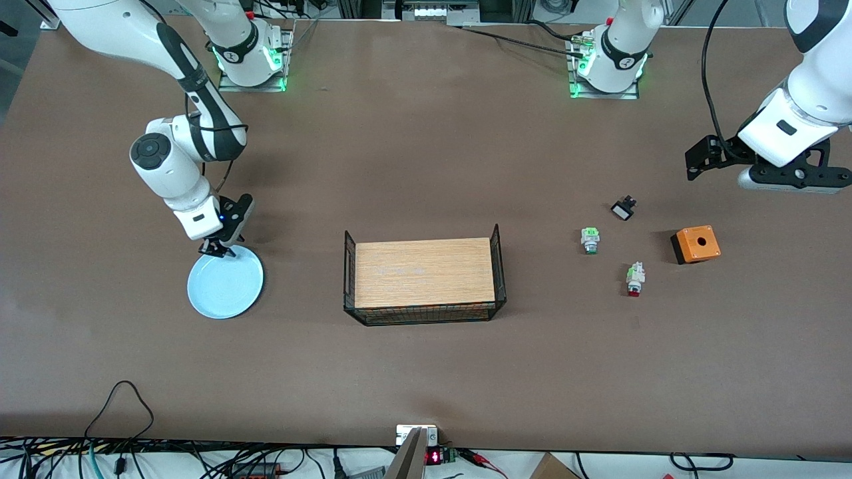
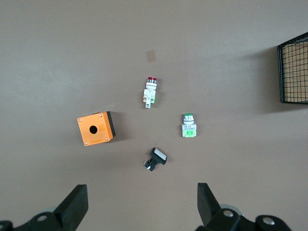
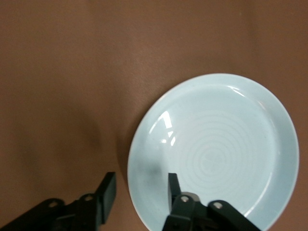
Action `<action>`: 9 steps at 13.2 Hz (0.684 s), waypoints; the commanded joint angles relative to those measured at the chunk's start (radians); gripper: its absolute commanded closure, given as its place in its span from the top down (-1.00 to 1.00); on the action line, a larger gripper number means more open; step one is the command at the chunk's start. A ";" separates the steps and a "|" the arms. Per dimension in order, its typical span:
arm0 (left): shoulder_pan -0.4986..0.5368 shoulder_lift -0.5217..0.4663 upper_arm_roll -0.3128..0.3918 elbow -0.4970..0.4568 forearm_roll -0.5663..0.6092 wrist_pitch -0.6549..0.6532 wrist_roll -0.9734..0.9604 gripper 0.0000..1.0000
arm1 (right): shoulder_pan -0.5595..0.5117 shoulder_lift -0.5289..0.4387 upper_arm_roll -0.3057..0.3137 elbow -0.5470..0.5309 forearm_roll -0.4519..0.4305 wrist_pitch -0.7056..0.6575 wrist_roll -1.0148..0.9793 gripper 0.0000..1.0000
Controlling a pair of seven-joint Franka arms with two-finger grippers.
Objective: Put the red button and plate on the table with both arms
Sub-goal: 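Open the right gripper and release the plate rim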
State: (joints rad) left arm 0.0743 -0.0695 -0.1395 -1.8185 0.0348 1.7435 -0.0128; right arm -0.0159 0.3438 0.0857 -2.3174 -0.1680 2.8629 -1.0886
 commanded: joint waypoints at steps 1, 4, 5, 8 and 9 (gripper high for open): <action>0.004 -0.001 -0.003 0.021 -0.015 -0.024 0.010 1.00 | -0.018 -0.051 0.009 0.074 0.008 -0.132 -0.021 1.00; 0.007 0.008 -0.003 0.027 -0.015 -0.025 0.010 1.00 | -0.018 -0.068 0.009 0.218 0.024 -0.327 -0.017 1.00; 0.007 0.008 -0.003 0.028 -0.015 -0.025 0.010 1.00 | -0.018 -0.071 0.009 0.261 0.034 -0.383 -0.016 1.00; 0.009 0.010 -0.003 0.028 -0.015 -0.025 0.011 1.00 | -0.018 -0.077 0.006 0.375 0.096 -0.532 0.016 1.00; 0.012 0.010 -0.002 0.028 -0.015 -0.025 0.011 1.00 | -0.018 -0.077 0.006 0.403 0.099 -0.587 0.057 1.00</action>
State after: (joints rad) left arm 0.0753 -0.0691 -0.1393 -1.8180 0.0348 1.7429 -0.0127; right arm -0.0252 0.2611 0.0857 -1.9748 -0.0921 2.3657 -1.0751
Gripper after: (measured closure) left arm 0.000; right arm 0.000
